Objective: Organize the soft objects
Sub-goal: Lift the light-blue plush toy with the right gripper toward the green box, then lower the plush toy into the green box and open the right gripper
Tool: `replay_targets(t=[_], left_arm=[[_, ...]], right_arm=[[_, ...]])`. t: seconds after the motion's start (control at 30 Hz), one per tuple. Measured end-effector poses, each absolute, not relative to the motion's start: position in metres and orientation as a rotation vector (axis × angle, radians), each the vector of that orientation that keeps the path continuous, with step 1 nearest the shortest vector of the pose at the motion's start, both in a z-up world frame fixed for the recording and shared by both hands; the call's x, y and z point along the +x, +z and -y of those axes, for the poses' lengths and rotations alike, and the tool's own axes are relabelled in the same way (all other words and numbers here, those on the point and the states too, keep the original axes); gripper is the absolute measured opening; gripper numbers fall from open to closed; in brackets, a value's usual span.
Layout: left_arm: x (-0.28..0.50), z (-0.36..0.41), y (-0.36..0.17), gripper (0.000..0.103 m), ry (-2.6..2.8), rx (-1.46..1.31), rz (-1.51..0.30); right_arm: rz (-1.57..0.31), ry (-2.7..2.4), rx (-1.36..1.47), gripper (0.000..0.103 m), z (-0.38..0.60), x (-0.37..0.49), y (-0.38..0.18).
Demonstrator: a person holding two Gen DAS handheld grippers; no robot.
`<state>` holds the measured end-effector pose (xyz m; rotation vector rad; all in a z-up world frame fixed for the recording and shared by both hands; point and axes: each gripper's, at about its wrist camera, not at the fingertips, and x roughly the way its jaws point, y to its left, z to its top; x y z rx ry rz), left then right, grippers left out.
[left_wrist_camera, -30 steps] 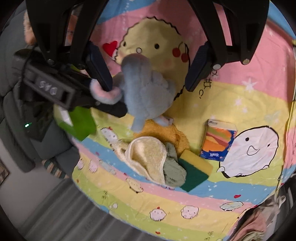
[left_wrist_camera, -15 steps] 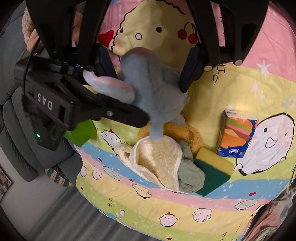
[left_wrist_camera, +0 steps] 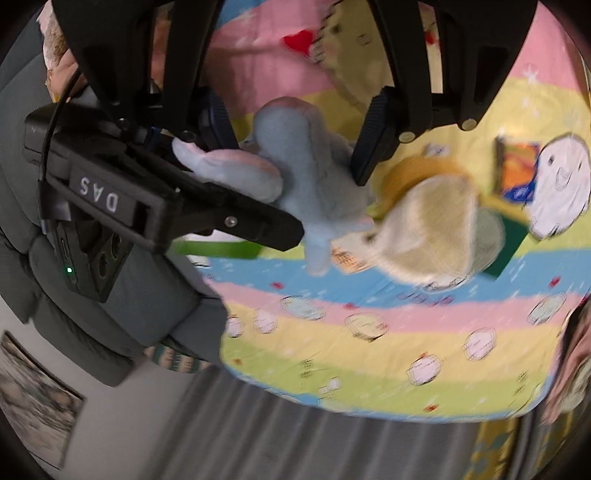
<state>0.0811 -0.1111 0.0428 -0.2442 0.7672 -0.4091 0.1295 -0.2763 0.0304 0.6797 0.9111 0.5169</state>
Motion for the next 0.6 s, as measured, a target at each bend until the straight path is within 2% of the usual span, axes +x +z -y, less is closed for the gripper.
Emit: replay_targets(t=[0.27,0.6], left_arm=[[0.105,0.193,0.071,0.054,-0.56,-0.172,-0.736],[0.149,0.264,0.057,0.049,-0.72,-0.19,-0.814]], right_arm=[[-0.777,0.35,0.74,0.085,0.366,0.12,0.056],[-0.732,0.176,0.811,0.085,0.446,0.126,0.039]])
